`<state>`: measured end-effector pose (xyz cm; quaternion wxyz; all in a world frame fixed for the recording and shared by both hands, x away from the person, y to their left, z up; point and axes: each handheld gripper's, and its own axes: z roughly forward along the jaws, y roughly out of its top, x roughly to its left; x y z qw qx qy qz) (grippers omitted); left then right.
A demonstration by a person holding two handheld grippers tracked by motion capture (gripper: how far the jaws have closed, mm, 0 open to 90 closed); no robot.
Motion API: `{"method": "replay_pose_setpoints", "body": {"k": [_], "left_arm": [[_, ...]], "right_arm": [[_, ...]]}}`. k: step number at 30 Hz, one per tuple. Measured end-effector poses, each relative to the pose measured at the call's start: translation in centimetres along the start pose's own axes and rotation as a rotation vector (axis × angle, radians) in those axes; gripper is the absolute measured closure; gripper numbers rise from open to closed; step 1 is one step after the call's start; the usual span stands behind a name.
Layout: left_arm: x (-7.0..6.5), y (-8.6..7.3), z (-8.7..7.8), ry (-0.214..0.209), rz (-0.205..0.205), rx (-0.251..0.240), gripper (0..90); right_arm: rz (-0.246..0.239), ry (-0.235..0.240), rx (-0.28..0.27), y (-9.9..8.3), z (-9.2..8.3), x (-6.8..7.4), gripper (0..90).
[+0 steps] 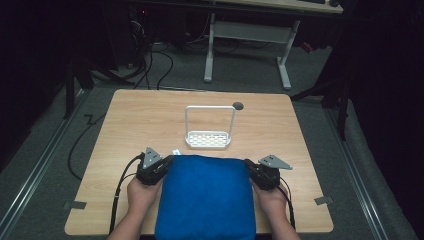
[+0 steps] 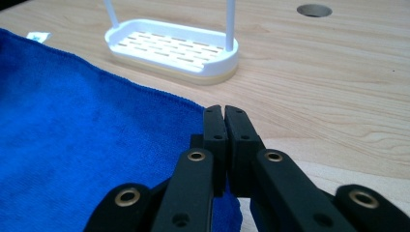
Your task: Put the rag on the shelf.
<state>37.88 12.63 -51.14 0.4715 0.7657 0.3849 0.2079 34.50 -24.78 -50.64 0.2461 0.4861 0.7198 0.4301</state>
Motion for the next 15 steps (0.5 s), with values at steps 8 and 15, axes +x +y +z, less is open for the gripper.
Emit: {"method": "replay_pose_setpoints", "body": {"k": [8, 15], "left_arm": [[-0.2, 0.5, -1.1, 0.013, -0.001, -0.039, 87.4], [-0.4, 1.4, -2.8, 0.027, 0.0, -0.124, 87.5]], "right_arm": [[-0.012, 0.019, -0.047, 0.5, -1.1, 0.3, 88.9], [-0.032, -0.002, -0.13, 1.3, -2.8, 0.5, 89.0]]}}
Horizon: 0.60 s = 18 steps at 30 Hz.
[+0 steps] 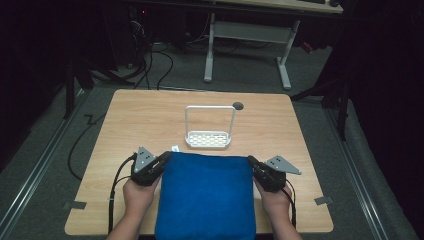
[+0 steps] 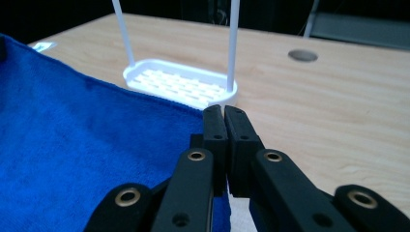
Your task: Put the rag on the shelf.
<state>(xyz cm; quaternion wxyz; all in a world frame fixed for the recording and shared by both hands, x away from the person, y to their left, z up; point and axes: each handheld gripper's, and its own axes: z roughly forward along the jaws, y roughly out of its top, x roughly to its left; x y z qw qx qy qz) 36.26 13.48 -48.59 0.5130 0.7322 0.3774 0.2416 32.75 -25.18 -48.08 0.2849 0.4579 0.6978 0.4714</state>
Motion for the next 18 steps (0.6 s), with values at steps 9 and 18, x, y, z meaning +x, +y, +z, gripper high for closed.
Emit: {"method": "replay_pose_setpoints", "body": {"k": [9, 18], "left_arm": [[-0.8, 1.8, -1.3, -0.003, 0.015, -0.072, 87.8], [-0.8, 3.9, -2.2, 0.019, 0.03, -0.128, 88.0]], "right_arm": [[-0.027, -0.023, -0.088, 1.8, -1.8, 0.2, 89.1], [-0.061, -0.032, -0.151, 4.2, -3.0, 0.6, 89.2]]}}
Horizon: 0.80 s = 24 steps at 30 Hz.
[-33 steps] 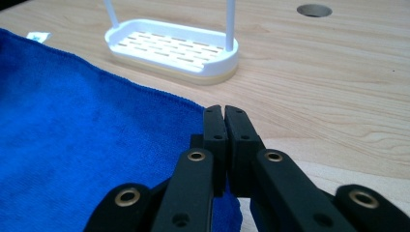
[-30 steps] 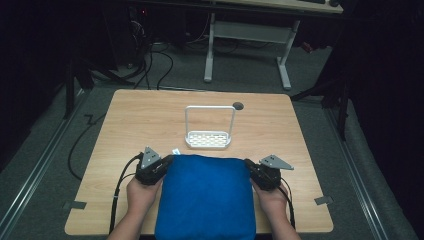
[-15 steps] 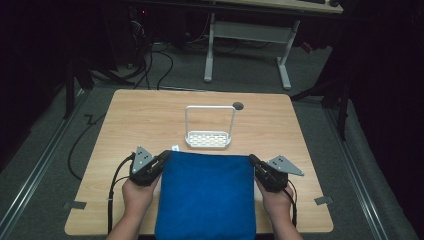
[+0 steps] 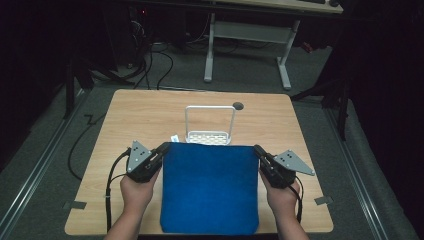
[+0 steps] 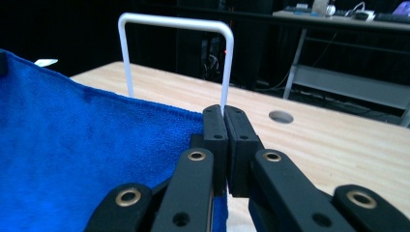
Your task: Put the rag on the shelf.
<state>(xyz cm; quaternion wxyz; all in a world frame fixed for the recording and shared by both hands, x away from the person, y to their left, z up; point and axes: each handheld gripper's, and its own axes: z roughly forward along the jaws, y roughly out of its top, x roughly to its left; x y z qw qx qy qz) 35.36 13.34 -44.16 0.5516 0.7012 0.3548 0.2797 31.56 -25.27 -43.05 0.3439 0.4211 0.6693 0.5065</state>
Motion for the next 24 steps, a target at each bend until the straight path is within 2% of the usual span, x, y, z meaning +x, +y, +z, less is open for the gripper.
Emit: {"method": "replay_pose_setpoints", "body": {"k": [11, 16, 24], "left_arm": [[0.5, 2.7, -0.6, 0.022, 0.007, -0.061, 88.1], [0.7, 4.0, -0.8, 0.031, 0.02, -0.083, 88.2], [1.1, 6.0, -1.3, 0.049, 0.047, -0.116, 88.2]], "right_arm": [[-0.03, 0.0, -0.059, 3.1, -0.5, 0.1, 89.2], [-0.044, 0.0, -0.092, 4.6, -0.8, 0.0, 89.3], [-0.045, -0.003, -0.126, 6.1, -0.8, 0.1, 89.3]]}}
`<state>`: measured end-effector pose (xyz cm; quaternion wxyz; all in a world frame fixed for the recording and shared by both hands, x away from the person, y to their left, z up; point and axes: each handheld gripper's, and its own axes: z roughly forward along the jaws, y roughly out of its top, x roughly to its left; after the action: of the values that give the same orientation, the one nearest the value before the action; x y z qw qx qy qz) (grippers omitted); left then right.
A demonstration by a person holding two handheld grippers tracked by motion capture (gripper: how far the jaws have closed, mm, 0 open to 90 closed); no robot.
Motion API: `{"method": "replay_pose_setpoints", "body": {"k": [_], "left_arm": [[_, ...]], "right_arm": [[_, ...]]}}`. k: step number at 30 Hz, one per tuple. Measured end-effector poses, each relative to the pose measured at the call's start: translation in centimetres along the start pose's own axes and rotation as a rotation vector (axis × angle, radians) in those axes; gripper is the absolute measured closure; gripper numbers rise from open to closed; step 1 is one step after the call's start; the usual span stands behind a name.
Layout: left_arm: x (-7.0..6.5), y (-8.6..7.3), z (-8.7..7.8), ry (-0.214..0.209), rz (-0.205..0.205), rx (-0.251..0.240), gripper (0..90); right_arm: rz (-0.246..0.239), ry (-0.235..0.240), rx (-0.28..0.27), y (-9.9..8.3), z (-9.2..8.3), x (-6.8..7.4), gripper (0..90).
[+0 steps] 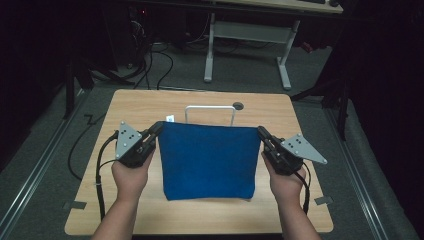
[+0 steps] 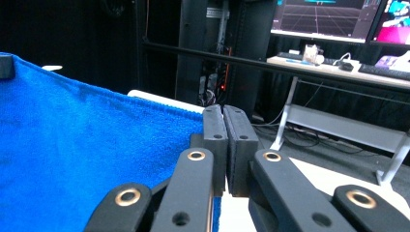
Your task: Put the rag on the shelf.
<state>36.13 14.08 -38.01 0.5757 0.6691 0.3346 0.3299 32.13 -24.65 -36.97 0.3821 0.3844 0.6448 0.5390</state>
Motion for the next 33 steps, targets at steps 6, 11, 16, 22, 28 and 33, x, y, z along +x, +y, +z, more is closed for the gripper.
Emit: {"method": "replay_pose_setpoints", "body": {"k": [6, 11, 16, 22, 28, 33], "left_arm": [[0.4, 1.6, 0.3, 0.007, 0.018, -0.021, 88.3], [0.9, 2.7, 0.8, 0.016, 0.038, -0.027, 88.3], [1.2, 3.6, 1.2, 0.022, 0.041, -0.045, 88.4], [1.8, 4.8, 1.9, 0.031, 0.045, -0.057, 88.5], [2.4, 6.1, 2.8, 0.048, 0.071, -0.069, 88.5], [2.9, 7.0, 3.7, 0.054, 0.075, -0.079, 88.5]], "right_arm": [[-0.001, -0.005, -0.026, 1.2, 0.2, -0.2, 89.2], [-0.007, -0.008, -0.045, 2.5, 0.6, -0.6, 89.3], [-0.017, -0.018, -0.062, 3.6, 1.0, -0.8, 89.4], [-0.018, -0.026, -0.076, 4.6, 1.6, -1.1, 89.4], [-0.003, -0.034, -0.082, 5.8, 2.6, -1.7, 89.4], [0.004, -0.04, -0.084, 6.5, 3.5, -2.1, 89.4]]}}
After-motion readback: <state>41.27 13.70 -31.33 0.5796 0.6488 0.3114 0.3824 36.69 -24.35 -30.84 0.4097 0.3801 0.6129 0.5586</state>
